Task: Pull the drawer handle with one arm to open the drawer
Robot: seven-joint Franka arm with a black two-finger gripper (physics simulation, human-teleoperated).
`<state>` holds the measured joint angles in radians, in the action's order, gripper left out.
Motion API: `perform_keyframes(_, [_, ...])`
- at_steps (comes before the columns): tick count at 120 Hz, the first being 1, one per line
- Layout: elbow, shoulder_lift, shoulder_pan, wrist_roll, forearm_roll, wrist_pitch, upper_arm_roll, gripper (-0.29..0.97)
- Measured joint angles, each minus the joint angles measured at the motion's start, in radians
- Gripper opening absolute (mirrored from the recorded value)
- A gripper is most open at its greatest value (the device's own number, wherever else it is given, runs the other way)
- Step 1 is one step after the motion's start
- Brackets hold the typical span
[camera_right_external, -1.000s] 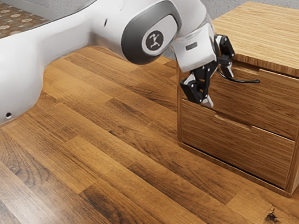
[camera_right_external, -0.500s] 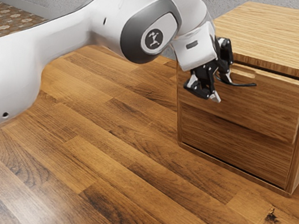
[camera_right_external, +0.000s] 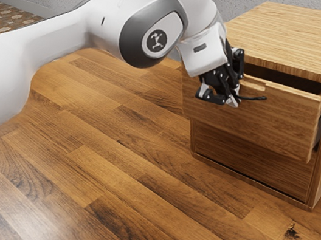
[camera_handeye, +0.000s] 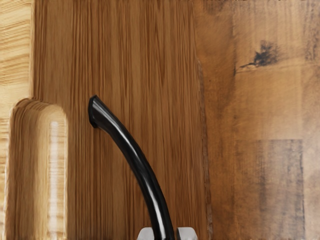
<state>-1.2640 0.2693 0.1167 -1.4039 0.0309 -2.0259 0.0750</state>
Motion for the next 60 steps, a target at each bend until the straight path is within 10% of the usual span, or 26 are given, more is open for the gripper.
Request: perform_keyframes(60, [-0.06,-0.066,-0.013,0.009,0.051,0.027,-0.002,0.01])
